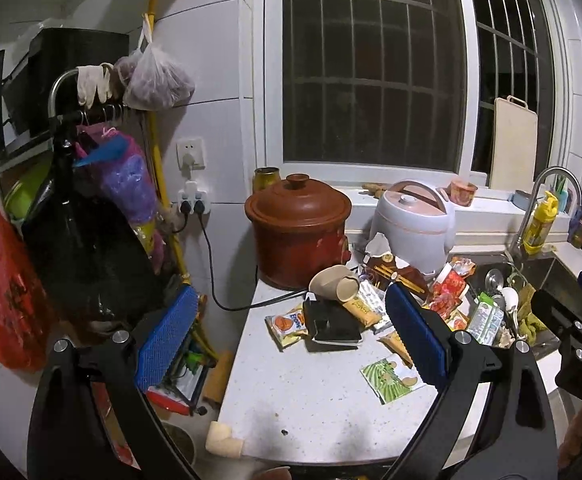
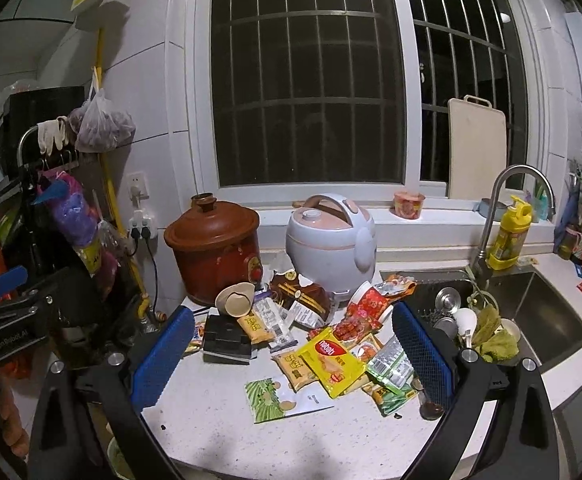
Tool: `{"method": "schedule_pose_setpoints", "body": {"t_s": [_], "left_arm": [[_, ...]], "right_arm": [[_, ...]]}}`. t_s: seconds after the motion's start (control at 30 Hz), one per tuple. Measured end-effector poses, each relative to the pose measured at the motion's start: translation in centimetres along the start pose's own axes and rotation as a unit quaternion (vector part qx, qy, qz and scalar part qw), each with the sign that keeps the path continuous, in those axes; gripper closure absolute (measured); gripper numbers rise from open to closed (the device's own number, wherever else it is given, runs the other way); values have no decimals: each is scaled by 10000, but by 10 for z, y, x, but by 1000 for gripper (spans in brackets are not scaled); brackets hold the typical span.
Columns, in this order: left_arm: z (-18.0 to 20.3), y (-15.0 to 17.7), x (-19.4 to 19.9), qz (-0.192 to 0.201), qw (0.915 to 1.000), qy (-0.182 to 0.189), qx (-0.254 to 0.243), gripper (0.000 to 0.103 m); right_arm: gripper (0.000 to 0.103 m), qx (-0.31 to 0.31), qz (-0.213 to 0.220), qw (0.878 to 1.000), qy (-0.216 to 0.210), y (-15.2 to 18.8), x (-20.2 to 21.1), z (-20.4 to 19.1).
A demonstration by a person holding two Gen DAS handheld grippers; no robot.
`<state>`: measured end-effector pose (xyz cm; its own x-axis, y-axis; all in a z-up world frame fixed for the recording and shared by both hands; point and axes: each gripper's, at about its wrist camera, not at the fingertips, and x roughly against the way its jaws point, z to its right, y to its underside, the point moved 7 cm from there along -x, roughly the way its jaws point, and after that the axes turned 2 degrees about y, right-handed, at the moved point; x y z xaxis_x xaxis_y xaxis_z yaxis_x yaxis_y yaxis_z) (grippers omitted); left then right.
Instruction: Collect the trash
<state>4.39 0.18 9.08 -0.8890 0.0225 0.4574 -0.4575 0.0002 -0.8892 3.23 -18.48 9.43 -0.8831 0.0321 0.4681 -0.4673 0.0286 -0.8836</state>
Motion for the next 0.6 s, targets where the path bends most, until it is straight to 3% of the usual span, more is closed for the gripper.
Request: {"method": "schedule_pose_setpoints", "body": {"t_s": [0.6], "left_arm": [[5,9,-22,-241,9996,135,-4,11]], "right_arm": [[5,-63,-119,9997,219,1,-17,4]]}}
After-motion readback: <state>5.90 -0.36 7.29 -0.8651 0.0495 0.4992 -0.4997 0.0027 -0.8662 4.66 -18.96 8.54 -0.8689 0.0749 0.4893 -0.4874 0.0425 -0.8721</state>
